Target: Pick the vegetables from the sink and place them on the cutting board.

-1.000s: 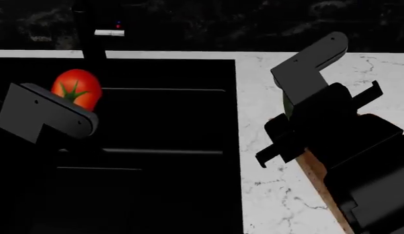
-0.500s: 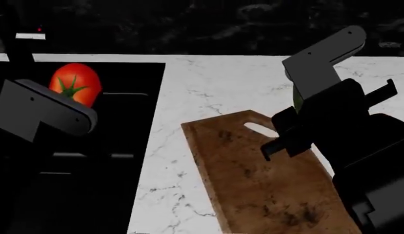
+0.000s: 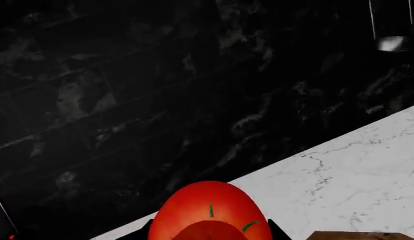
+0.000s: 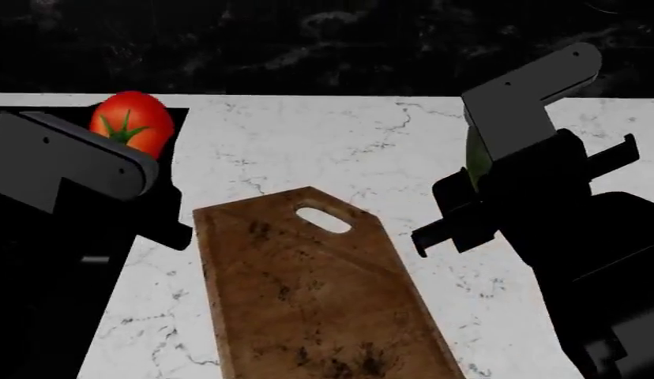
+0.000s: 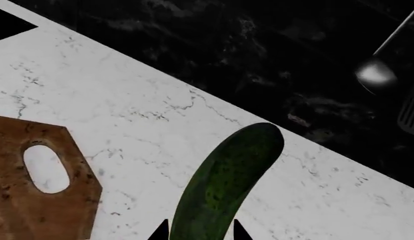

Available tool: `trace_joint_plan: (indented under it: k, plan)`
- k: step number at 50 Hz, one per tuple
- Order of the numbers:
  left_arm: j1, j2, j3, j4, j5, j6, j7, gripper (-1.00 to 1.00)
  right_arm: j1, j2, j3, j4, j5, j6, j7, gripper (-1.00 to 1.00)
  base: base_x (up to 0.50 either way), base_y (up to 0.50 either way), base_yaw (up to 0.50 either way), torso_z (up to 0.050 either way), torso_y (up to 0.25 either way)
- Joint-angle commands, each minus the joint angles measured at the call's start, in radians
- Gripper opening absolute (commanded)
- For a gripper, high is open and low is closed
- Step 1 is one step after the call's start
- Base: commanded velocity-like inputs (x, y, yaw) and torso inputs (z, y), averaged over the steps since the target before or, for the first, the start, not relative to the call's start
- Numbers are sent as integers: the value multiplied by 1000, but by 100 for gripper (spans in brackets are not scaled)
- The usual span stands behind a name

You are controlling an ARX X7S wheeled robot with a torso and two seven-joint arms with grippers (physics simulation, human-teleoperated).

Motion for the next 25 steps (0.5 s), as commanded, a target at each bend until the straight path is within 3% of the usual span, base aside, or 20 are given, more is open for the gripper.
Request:
trace_joint_plan:
  k: [1, 6, 14, 25]
  plan:
    - [-52, 51, -28, -9, -48, -52, -45, -100, -26, -17, 76, -95, 43, 28, 29, -100, 0, 0, 0, 0, 0]
    - [-107, 95, -21, -55, -73, -112, -44, -100, 6, -53, 76, -50, 44, 133, 84, -100, 0, 0, 0, 0, 0]
    - [-207, 196, -32, -209, -146, -222, -18, -100, 7, -73, 158, -51, 74, 141, 107, -100, 0, 0, 0, 2, 1]
    - [-251, 296, -33, -396, -165, -225, -15, -100, -9, -86, 214, -60, 78, 118, 143, -100, 0, 0, 0, 0, 0]
